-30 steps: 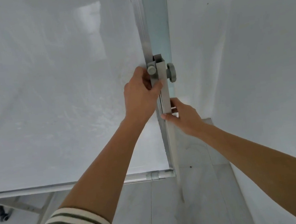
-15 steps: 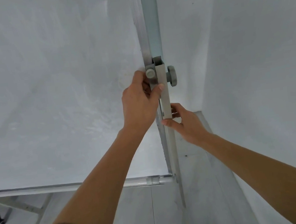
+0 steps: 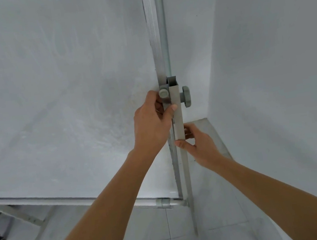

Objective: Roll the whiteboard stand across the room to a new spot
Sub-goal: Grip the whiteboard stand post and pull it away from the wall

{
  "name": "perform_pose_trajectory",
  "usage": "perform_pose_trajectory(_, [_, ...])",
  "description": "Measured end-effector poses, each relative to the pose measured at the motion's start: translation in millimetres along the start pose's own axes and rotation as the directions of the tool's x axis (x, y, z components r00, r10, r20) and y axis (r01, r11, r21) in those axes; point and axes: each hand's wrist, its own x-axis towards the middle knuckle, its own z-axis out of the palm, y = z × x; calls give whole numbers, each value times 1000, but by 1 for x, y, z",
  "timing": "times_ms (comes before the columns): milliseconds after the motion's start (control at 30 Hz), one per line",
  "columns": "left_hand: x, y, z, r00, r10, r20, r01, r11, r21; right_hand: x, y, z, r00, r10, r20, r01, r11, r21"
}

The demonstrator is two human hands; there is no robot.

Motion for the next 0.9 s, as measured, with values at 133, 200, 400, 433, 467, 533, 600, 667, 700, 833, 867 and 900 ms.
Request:
perform_pose_trajectory(133, [-22,6,-14,999,-34,-15,34,999,-13,-16,-6,7,1000,-8,26,8,1000,-5])
perform_pose_trajectory(200, [-29,10,-21,998,-62,-3,62,997,-37,-22,-8,10,1000,-6,14,7,997,-71])
perform_pose_trajectory(400, [-93,-13,-57,947,-321,32,319,947,48,-68,15,10,989,143,-45,-150,932,-329])
perform_pose_trajectory(433, [-111,-23,-65,927,-375,14,373,925,66,-81,23,14,985,171,-18,-168,937,-307])
perform_pose_trajectory(467, [-131,-33,-75,901,-433,-8,432,899,77,-93,29,20,982,186,30,-171,946,-277])
perform_pose_trajectory(533, [-173,-52,-92,834,-551,-35,551,830,84,-114,36,38,969,197,151,-161,962,-219])
perform_pose_trajectory(600, [-213,-68,-109,763,-645,-43,646,758,91,-128,38,61,944,206,257,-162,970,-180])
perform_pose_trajectory(667, [-250,-82,-126,700,-712,-61,714,695,86,-137,37,83,923,211,322,-169,974,-151])
perform_pose_trajectory(700, [-267,-89,-136,670,-738,-77,742,666,76,-140,35,93,913,213,348,-176,975,-136])
perform_pose_trajectory(833, [-327,-116,-183,572,-805,-158,816,577,14,-146,17,138,865,205,458,-165,978,-126])
perform_pose_trajectory(867, [-340,-124,-197,546,-818,-179,831,556,-4,-145,11,152,858,201,472,-157,979,-131])
perform_pose_trajectory(900, [-352,-132,-211,519,-831,-200,846,533,-23,-143,4,166,853,197,484,-153,980,-130])
